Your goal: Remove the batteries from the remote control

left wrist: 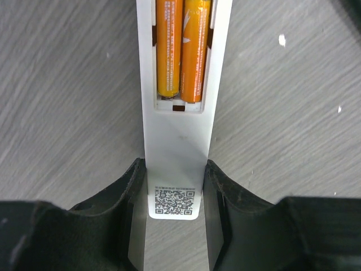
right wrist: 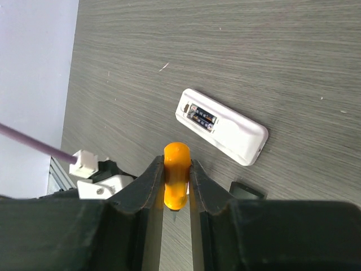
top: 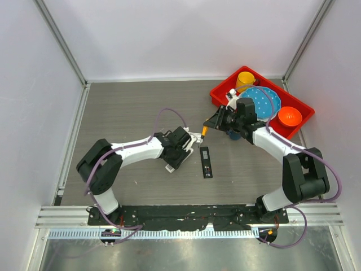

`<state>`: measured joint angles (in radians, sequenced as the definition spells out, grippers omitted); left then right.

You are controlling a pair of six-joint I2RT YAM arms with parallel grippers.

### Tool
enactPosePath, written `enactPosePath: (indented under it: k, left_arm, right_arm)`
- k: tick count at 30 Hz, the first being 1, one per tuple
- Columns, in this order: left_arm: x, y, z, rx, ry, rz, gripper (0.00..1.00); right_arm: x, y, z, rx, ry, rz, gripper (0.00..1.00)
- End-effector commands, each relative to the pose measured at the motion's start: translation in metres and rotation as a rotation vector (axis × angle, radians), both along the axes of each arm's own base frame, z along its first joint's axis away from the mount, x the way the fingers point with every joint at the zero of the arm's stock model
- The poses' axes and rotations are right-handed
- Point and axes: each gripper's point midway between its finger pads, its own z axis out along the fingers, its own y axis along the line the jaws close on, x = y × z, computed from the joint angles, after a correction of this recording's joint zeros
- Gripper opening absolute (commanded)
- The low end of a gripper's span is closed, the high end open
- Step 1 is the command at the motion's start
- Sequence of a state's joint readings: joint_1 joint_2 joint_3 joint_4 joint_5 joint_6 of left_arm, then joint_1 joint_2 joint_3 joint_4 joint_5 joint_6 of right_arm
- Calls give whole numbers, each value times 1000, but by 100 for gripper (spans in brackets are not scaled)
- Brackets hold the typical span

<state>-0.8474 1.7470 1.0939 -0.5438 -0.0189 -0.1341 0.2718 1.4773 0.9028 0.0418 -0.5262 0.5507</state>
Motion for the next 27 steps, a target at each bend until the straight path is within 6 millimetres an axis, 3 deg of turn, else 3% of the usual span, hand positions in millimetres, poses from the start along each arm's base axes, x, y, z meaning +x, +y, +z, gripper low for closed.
enactPosePath:
  k: [1,5,8,9,18,21,27]
  left_arm:
    - [-4,10,18,-4,-64,37,0]
    - [-13,12,15,-13,-52,32,2]
    - [-12,14,12,-5,-58,42,20]
    - [-11,16,12,0,-63,50,31]
    - [-9,15,17,-75,-110,118,74]
    - [-13,15,16,-127,-97,145,79]
    - [-14,25,12,-192,-65,215,80]
  right_arm:
    - [1,12,3,14,-48,48,1]
    - [-2,18,-2,10,-38,64,1]
    - [-4,21,-5,4,-40,73,1]
    - [-4,22,-5,3,-40,77,1]
    - [-5,31,-1,-5,-66,90,1]
    - [-3,34,0,-5,-68,93,2]
    - [2,41,1,5,-71,110,2]
